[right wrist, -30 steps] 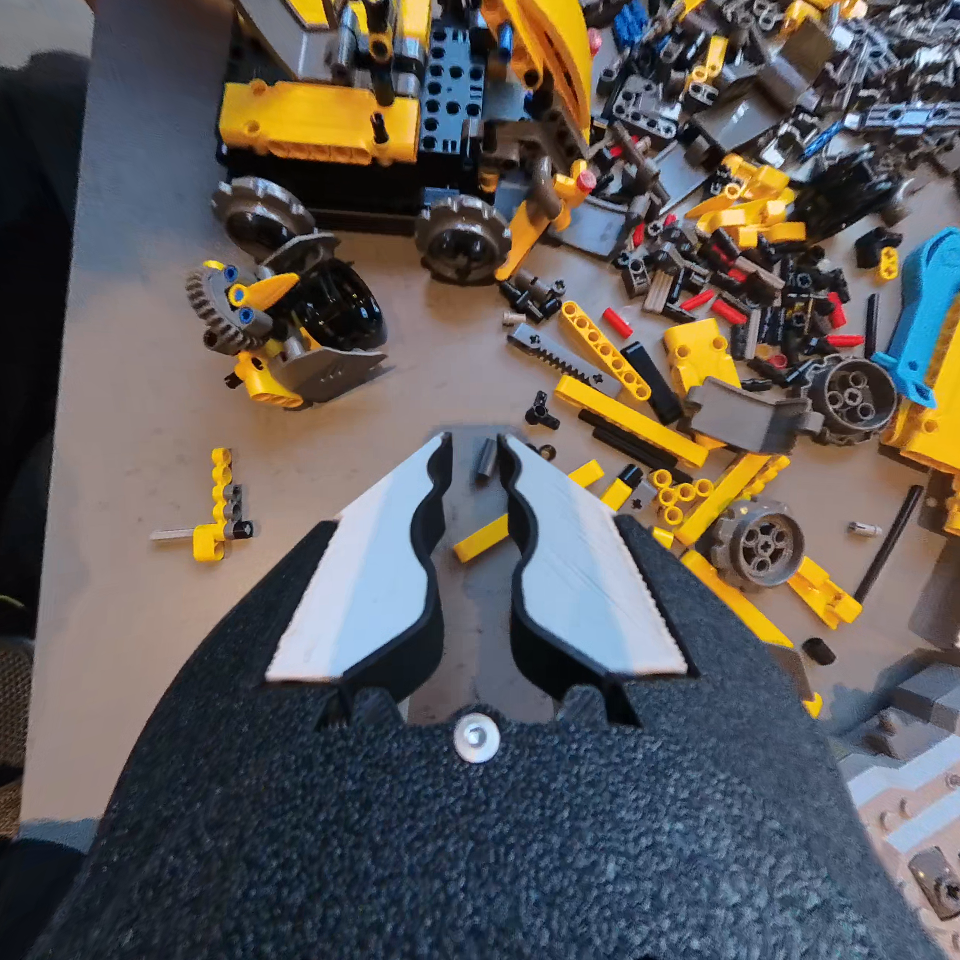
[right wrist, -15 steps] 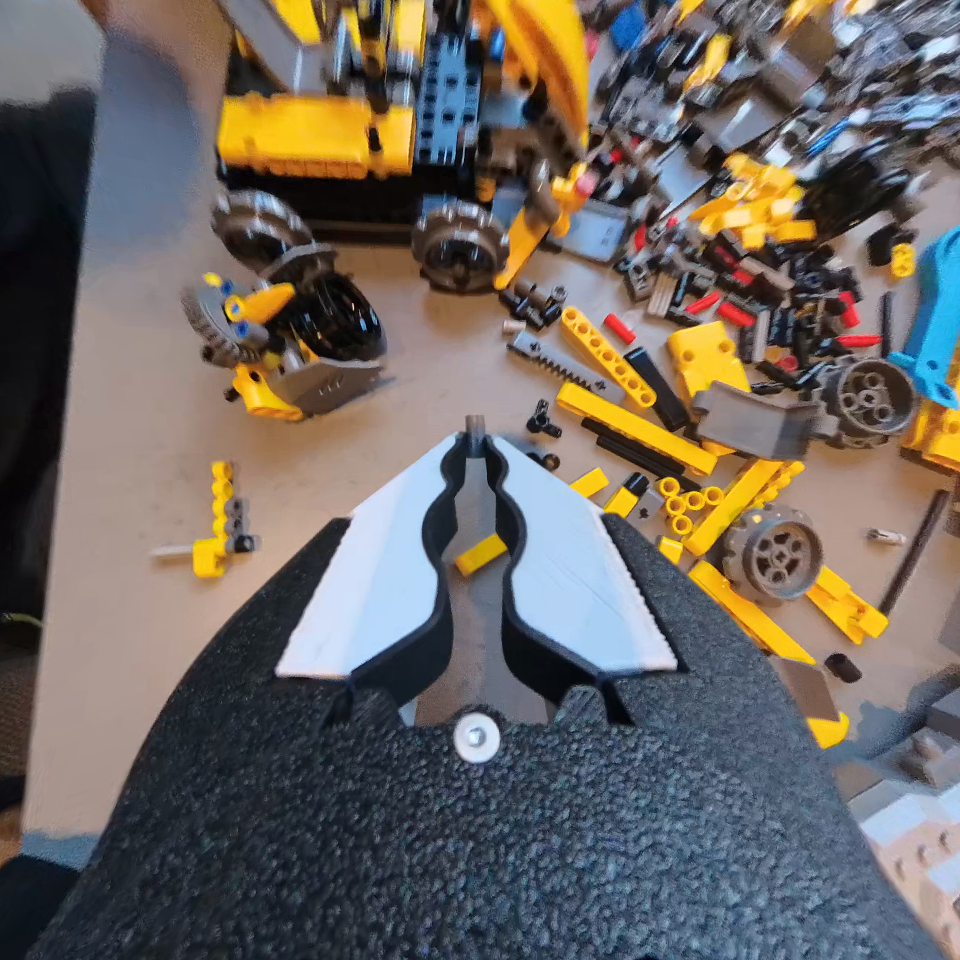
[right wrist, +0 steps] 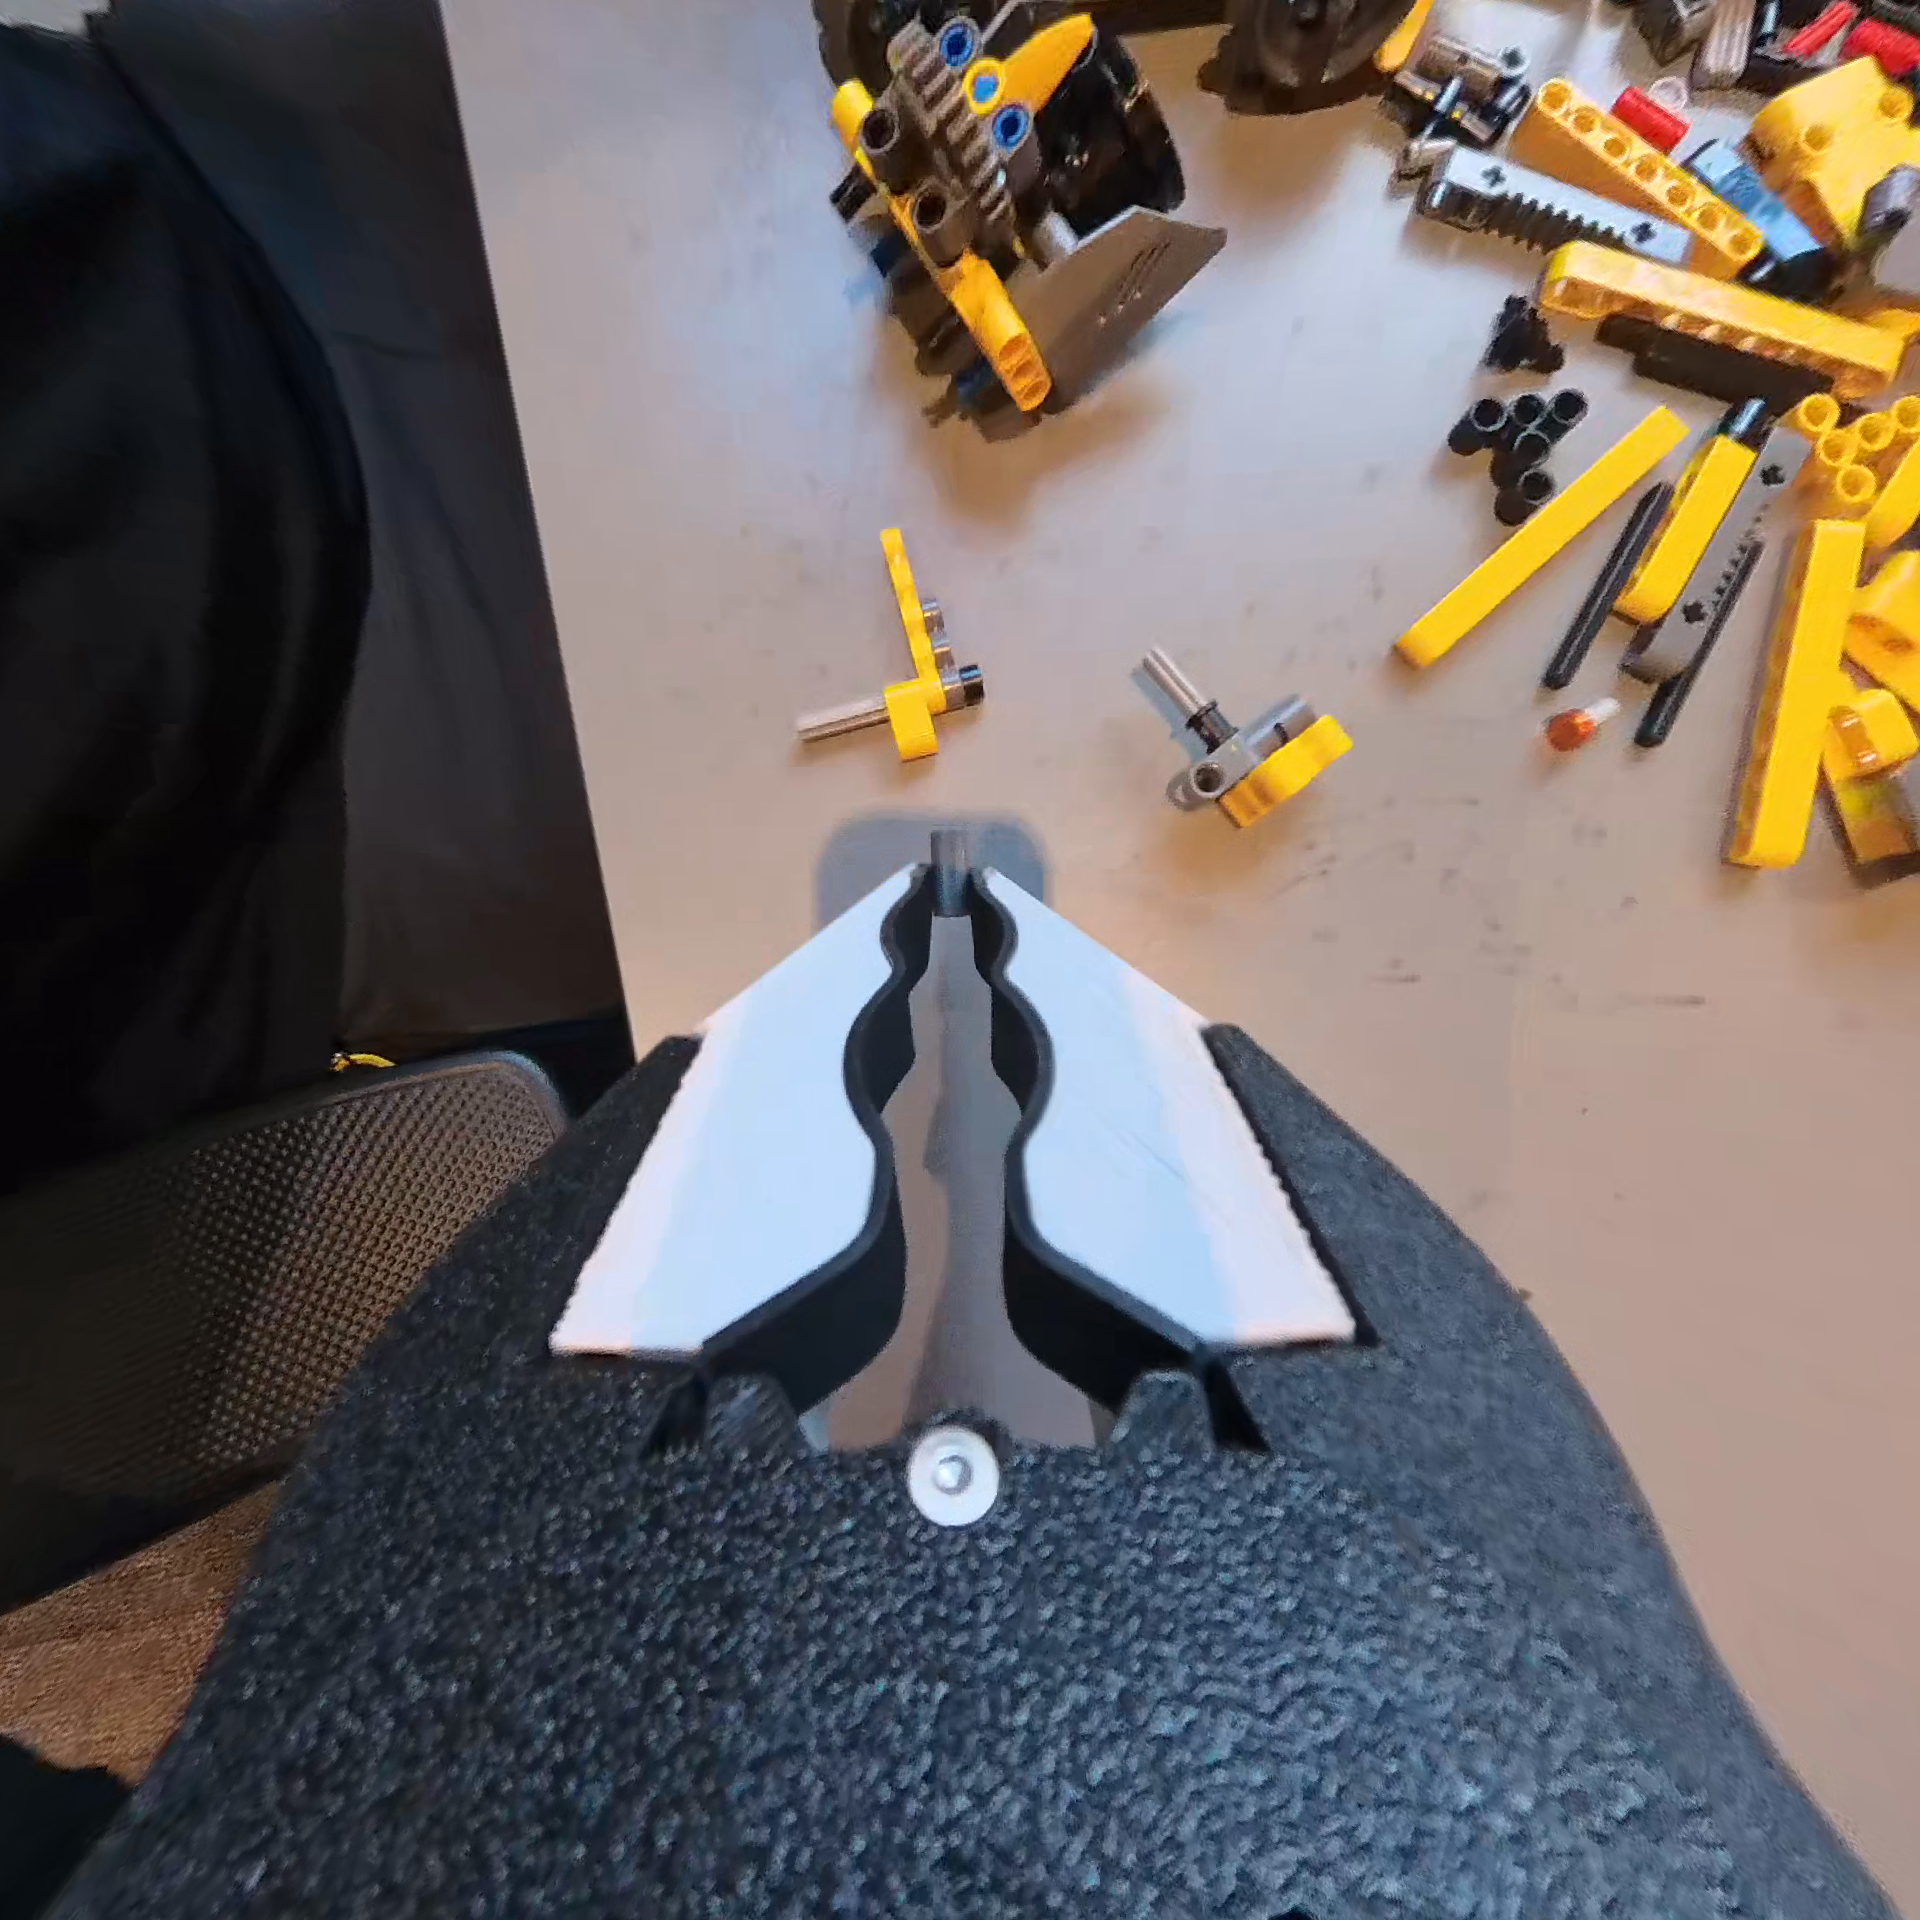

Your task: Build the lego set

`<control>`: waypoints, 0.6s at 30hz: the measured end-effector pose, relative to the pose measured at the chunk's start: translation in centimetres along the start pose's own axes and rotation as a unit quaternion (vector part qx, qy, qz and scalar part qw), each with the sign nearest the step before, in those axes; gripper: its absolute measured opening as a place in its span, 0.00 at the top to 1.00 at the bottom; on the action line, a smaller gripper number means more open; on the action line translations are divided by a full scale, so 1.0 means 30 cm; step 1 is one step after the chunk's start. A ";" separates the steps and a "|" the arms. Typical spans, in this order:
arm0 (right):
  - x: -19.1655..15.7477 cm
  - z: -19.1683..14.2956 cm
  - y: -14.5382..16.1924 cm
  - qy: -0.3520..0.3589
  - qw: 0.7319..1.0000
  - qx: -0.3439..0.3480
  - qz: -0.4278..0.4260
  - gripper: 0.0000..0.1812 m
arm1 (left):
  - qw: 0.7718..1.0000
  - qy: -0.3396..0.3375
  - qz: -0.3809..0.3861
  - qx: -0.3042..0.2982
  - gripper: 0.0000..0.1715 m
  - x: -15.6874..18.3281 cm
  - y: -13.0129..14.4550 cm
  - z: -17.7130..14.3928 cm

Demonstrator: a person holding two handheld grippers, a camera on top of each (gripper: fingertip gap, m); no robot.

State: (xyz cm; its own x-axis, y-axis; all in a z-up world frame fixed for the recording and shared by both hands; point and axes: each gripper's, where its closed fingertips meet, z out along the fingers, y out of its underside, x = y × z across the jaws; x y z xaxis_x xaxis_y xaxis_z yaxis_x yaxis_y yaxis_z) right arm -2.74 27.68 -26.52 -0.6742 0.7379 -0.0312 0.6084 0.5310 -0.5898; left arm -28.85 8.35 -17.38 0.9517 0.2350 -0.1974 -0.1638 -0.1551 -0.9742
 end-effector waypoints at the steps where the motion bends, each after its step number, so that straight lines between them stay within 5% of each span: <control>1: 0.000 0.004 0.001 0.006 1.000 -0.001 -0.003 0.96 | 1.000 -0.014 0.007 0.002 0.95 -0.011 -0.005 -0.011; 13: 0.014 0.059 0.008 0.025 1.000 0.003 -0.012 0.96 | 0.995 -0.005 -0.088 -0.052 0.94 0.203 0.089 -0.326; 18: 0.023 0.065 -0.003 0.014 1.000 0.000 -0.004 0.93 | 0.987 0.049 -0.137 -0.070 0.94 0.318 0.155 -0.357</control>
State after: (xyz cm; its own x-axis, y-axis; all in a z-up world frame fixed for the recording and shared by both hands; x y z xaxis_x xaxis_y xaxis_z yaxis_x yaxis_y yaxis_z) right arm -4.08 27.32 -28.05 -0.6673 0.7448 -0.0038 0.6032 0.5375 -0.5893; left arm -17.76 -0.40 -22.61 0.9770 0.1929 0.0906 0.1350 -0.2312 -0.9635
